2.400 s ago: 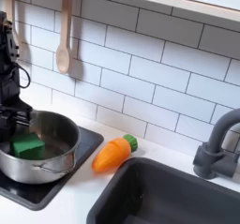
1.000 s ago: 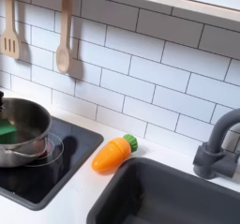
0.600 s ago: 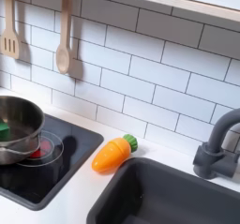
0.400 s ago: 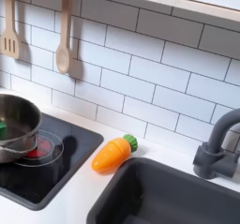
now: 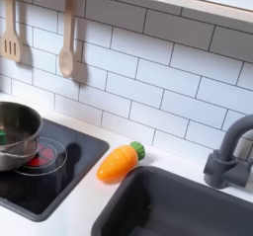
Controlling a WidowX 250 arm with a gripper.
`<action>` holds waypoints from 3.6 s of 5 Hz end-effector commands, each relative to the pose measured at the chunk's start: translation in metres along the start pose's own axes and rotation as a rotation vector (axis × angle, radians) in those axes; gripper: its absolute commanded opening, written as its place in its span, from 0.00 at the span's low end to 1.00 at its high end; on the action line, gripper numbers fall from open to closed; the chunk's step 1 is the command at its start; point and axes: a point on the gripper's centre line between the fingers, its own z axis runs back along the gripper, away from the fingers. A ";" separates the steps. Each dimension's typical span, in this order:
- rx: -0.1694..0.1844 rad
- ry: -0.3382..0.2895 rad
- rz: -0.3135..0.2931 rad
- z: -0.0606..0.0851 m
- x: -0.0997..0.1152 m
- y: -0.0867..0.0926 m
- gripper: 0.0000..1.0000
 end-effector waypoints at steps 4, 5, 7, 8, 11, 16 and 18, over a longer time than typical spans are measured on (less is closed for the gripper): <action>-0.013 -0.045 0.020 0.014 0.005 0.005 1.00; -0.014 -0.053 0.029 0.017 0.004 0.009 1.00; -0.022 -0.069 0.051 0.020 0.003 0.016 1.00; -0.020 -0.092 0.056 0.029 0.002 0.018 1.00; -0.003 -0.105 0.099 0.025 0.003 0.031 1.00; 0.048 -0.131 0.133 0.013 0.002 0.040 1.00; 0.061 -0.146 0.134 0.015 0.003 0.042 1.00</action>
